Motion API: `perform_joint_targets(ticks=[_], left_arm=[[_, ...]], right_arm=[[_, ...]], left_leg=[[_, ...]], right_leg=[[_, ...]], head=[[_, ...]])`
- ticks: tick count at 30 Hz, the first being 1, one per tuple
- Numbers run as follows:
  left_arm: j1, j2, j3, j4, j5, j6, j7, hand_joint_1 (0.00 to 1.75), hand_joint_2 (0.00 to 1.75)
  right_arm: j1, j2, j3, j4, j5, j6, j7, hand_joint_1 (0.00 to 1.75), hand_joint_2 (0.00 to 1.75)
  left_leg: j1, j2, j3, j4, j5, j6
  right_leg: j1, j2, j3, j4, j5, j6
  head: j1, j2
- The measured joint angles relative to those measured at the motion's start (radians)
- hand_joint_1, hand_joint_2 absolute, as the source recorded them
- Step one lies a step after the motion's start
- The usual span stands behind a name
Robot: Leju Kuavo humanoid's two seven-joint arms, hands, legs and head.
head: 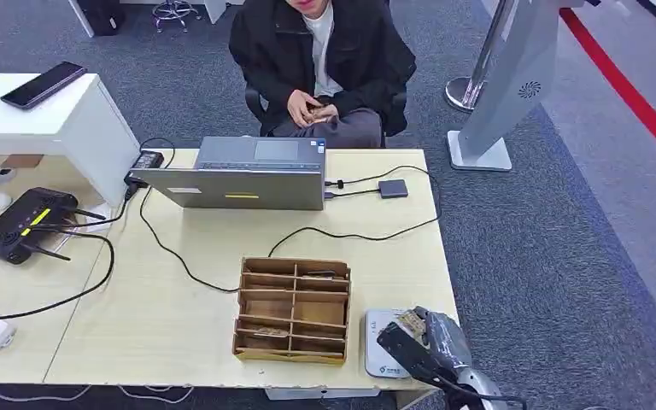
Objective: Pass the card to the sensor for recognition and then transmit it.
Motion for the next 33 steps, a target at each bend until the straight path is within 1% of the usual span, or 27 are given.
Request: perform_joint_targets(ticks=[10, 19, 33], left_arm=[[0.005, 0.010, 0.006, 0.000, -0.005, -0.008, 0.000, 0.00, 0.00], [0.007, 0.014, 0.014, 0.000, -0.025, -0.010, 0.000, 0.00, 0.00], [0.009, 0.015, 0.087, 0.000, -0.115, -0.011, -0.007, 0.00, 0.00]], right_arm=[[-0.003, -0.009, 0.000, 0.010, -0.006, -0.001, -0.006, 1.75, 1.75], [-0.007, -0.019, 0.003, 0.016, -0.021, -0.022, -0.008, 1.75, 1.75], [-0.009, -0.042, 0.016, 0.019, -0.029, -0.092, 0.002, 1.75, 1.75]], left_leg=[[0.000, 0.000, 0.000, 0.000, 0.000, 0.000], [0.000, 0.000, 0.001, 0.000, 0.000, 0.000], [0.000, 0.000, 0.001, 0.000, 0.000, 0.000]], right_leg=[[0.000, 0.000, 0.000, 0.000, 0.000, 0.000], [0.000, 0.000, 0.001, 0.000, 0.000, 0.000], [0.000, 0.000, 0.001, 0.000, 0.000, 0.000]], head=[[0.000, 0.000], [0.000, 0.000], [0.000, 0.000]])
